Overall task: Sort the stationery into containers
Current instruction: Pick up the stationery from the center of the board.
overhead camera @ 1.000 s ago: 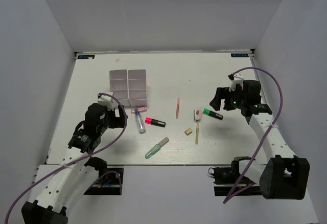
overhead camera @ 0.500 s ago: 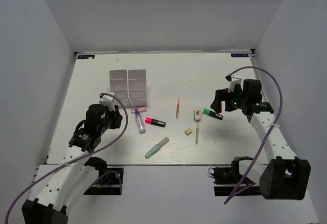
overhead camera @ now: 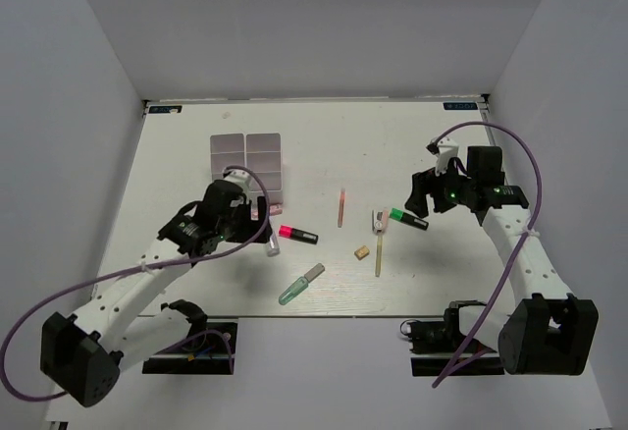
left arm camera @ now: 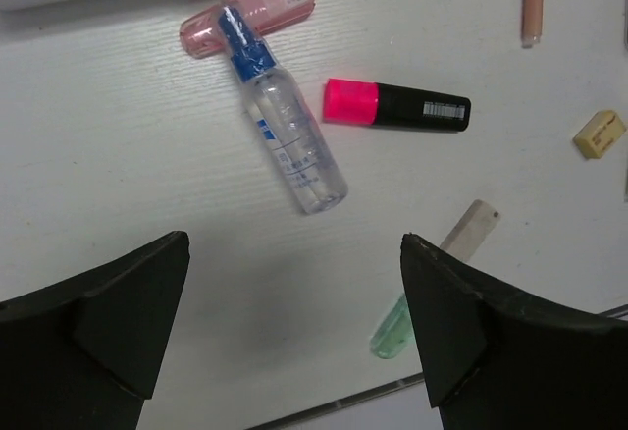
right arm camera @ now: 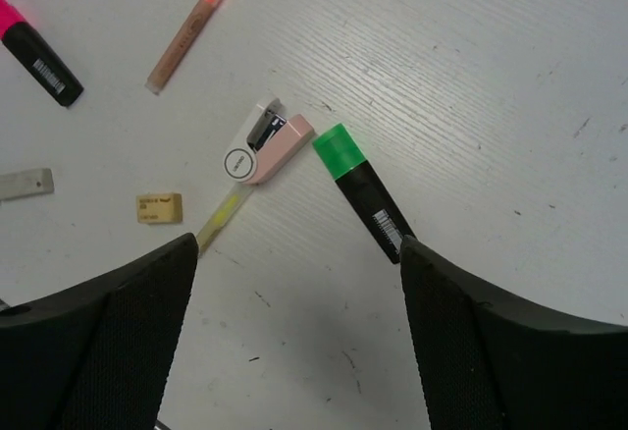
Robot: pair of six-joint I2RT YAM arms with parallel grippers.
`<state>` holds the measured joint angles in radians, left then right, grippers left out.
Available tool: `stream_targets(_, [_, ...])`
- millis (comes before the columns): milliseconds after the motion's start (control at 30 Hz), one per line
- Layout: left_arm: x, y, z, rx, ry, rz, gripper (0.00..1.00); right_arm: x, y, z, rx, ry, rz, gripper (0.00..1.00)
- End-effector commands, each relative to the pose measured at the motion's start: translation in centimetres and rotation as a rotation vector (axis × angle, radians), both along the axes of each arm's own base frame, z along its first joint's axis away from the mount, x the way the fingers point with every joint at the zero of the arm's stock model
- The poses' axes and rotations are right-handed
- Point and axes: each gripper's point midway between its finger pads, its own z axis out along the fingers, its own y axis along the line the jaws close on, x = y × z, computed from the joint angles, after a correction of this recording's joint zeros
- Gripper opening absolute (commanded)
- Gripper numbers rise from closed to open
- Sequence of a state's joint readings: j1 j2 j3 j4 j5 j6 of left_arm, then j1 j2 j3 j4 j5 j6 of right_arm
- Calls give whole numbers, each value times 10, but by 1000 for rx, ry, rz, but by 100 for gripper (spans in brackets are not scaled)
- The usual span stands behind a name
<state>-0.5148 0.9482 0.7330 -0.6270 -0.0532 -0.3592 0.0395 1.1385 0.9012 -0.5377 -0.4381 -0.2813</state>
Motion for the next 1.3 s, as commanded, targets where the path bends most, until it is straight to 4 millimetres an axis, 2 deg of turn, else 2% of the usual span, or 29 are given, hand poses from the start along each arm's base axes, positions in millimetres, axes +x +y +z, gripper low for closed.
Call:
stream_targets(0, [10, 0, 12, 16, 14, 174, 99, -8, 13, 9, 56, -1, 55, 84])
stream_targets(33, [15, -4, 21, 0, 5, 183, 97, -6, 13, 11, 61, -15, 62, 59])
stream_targets(67, [21, -7, 18, 15, 26, 192, 92, -6, 13, 10, 62, -18, 55, 16])
stream_targets(100, [25, -9, 19, 19, 24, 192, 81, -4, 12, 7, 67, -17, 27, 0])
stream_targets(133, [32, -10, 27, 21, 2, 202, 71, -3, 11, 7, 67, -21, 22, 0])
stream_targets(167, [36, -11, 16, 46, 30, 211, 59, -3, 11, 5, 64, -16, 22, 0])
stream_targets(200, [38, -9, 15, 46, 43, 244, 37, -2, 11, 5, 62, -12, 15, 12])
stream_targets(233, [45, -8, 21, 47, 28, 279, 31, -2, 10, 6, 64, -13, 12, 15])
stream_targets(267, [44, -5, 8, 70, 78, 321, 31, -2, 11, 4, 64, -5, 15, 17])
stream_targets(300, [44, -7, 7, 68, 88, 332, 33, -2, 11, 4, 64, -2, 16, 22])
stream_targets(333, [46, -10, 10, 54, 93, 369, 63, -2, 11, 3, 63, 0, 14, 24])
stream_targets(367, [46, -11, 3, 80, 109, 375, 75, -1, 11, 3, 62, 1, 15, 24])
stream_targets(433, [43, -14, -7, 123, 133, 388, 82, -1, 11, 4, 64, 4, 17, 25])
stream_targets(533, [46, -17, -16, 138, 140, 407, 82, -2, 11, 4, 62, 4, 16, 26])
stream_targets(567, [41, -18, -26, 135, 165, 399, 82, -2, 11, 5, 61, 3, 17, 26])
stream_targets(700, [46, -28, -40, 98, 132, 387, 71, -2, 11, 5, 63, 7, 19, 26])
stream_targets(733, [46, -28, -46, 96, 136, 400, 67, -3, 12, 6, 65, 10, 20, 26])
stream_targets(833, [40, -23, -63, 121, 146, 416, 65, -2, 11, 7, 60, 8, 18, 28])
stream_targets(867, [45, -25, -64, 97, 131, 428, 65, -4, 14, 7, 60, 9, 27, 28])
stream_targets(933, [39, -24, -75, 103, 150, 427, 65, -2, 11, 7, 61, 10, 16, 28])
stream_targets(1267, [50, -34, -89, 72, 129, 431, 69, -4, 13, 5, 66, 22, 25, 28])
